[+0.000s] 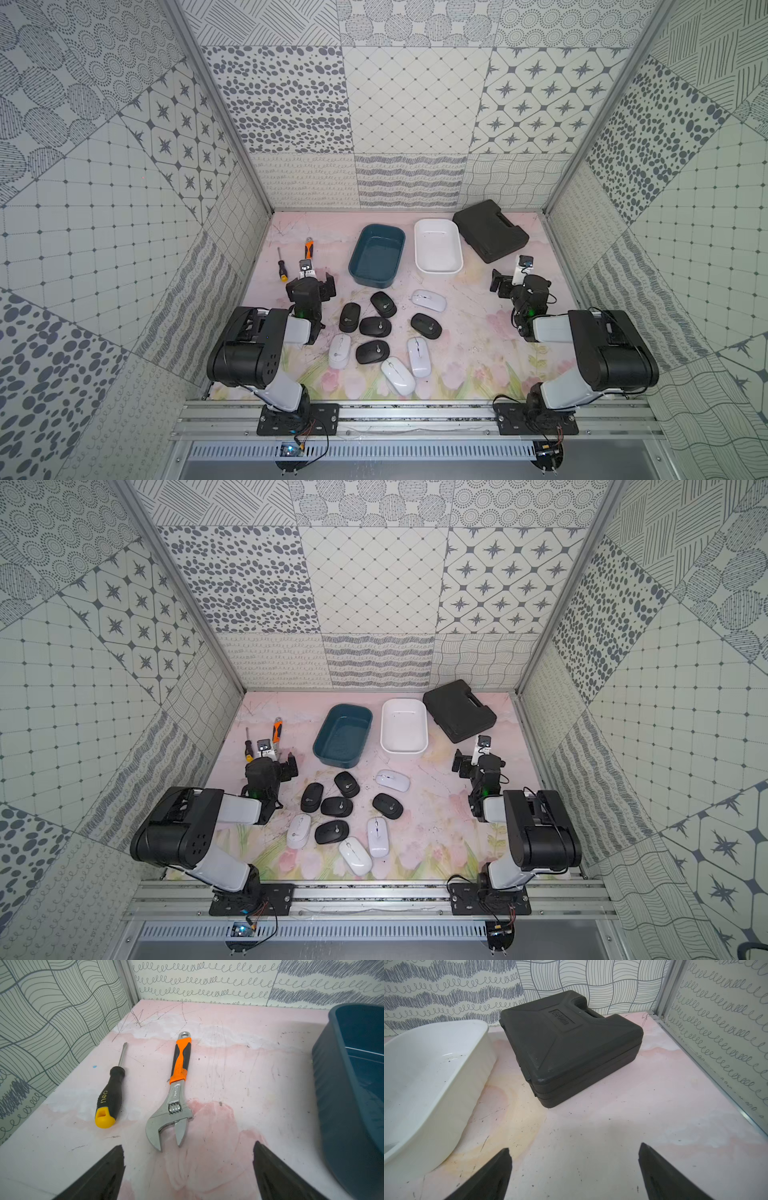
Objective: Place the mice by color into the storage box
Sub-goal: Pick up the mouse from the center of the board.
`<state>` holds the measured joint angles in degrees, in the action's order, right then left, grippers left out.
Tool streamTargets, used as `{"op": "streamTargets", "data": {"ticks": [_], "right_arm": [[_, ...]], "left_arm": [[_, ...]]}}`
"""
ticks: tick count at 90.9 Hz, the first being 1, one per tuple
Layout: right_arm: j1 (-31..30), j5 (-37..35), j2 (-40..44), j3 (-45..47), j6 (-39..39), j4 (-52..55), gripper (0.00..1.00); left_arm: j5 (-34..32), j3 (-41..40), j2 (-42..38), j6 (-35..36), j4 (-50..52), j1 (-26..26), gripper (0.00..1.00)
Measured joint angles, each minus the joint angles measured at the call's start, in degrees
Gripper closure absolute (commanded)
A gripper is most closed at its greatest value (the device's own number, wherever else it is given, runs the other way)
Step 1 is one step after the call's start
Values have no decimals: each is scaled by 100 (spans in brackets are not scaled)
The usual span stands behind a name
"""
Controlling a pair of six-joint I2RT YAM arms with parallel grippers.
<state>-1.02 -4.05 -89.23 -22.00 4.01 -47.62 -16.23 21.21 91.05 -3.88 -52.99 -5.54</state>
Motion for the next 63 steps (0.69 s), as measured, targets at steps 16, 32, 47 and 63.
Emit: {"op": "streamTargets", "data": {"ticks": [16, 32, 47, 63], "right_arm": [[-2, 0, 0, 0, 0, 0, 1], [-4, 0, 0, 0, 0, 0, 1], [-4, 0, 0, 0, 0, 0, 1], [-4, 4, 101, -13, -2, 175, 1]], "left_arm": [[0, 0, 0, 0, 0, 0, 1], [0, 0, 0, 0, 0, 0, 1], [0, 0, 0, 0, 0, 0, 1], [48, 0, -66, 7, 37, 0, 1]]}}
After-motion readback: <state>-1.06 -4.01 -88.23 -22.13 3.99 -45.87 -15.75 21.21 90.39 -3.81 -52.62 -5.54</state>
